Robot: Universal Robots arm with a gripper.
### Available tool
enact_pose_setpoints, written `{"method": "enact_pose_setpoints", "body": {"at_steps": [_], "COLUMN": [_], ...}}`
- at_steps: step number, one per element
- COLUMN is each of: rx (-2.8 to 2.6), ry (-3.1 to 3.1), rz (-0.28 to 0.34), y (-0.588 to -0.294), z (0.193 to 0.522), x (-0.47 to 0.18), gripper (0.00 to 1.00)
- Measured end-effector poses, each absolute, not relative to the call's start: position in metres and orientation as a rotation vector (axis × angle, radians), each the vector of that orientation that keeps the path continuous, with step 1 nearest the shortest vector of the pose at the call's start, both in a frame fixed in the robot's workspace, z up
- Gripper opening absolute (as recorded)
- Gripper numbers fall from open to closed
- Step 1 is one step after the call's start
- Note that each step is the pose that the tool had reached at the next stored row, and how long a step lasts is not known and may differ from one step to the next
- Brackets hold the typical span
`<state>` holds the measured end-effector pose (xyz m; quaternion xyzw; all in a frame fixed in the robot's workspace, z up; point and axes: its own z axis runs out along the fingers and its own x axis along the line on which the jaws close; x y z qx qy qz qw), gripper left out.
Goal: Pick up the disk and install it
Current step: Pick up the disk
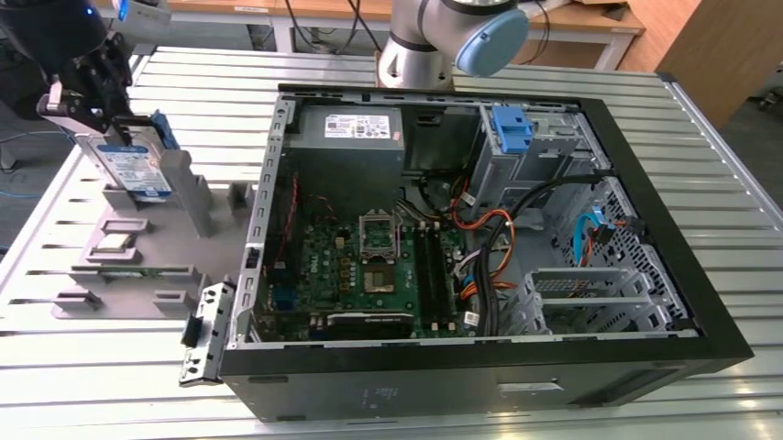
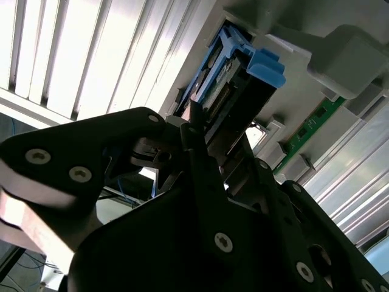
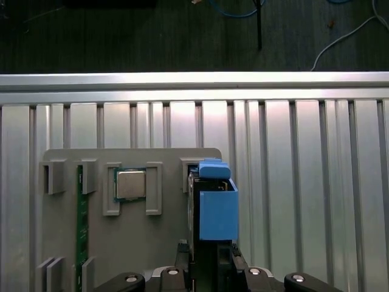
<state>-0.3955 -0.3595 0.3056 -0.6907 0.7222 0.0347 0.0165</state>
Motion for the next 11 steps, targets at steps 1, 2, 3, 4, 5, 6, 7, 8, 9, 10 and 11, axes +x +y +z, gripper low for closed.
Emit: {"method": "enact_pose_setpoints", "body": {"at_steps": [1, 2, 3, 4, 5, 6, 7, 8, 9, 10, 11], "rx": [-2.147, -2.147, -2.147, -2.147, -2.147, -2.147, -2.147, -2.147, -2.147, -2.147, -2.147], "ry": [2.245, 2.245, 2.245, 2.245, 2.245, 2.245, 2.245, 2.245, 2.245, 2.245, 2.245], "rz": [0.108, 0.108, 0.108, 0.108, 0.108, 0.108, 0.108, 0.108, 0.108, 0.108, 0.108], "y": [-0.3595, -0.3595, -0.3595, -0.3595, -0.3595, -0.3595, -0.3595, -0.3595, -0.3595, -0.3595, -0.3595], "z": [0.3058, 0.3058, 0.306, 0.3063, 0.3063, 0.3063, 0.3064, 0.3064, 0.3064, 0.3064, 0.3065], "x": [-0.3955, -0.3955, -0.3955, -0.3955, -0.3955, -0.3955, -0.3955, -0.3955, -0.3955, -0.3955, -0.3955], "gripper": [0.35, 0.35, 0.35, 0.35, 0.35, 0.35, 0.35, 0.35, 0.35, 0.35, 0.35]}}
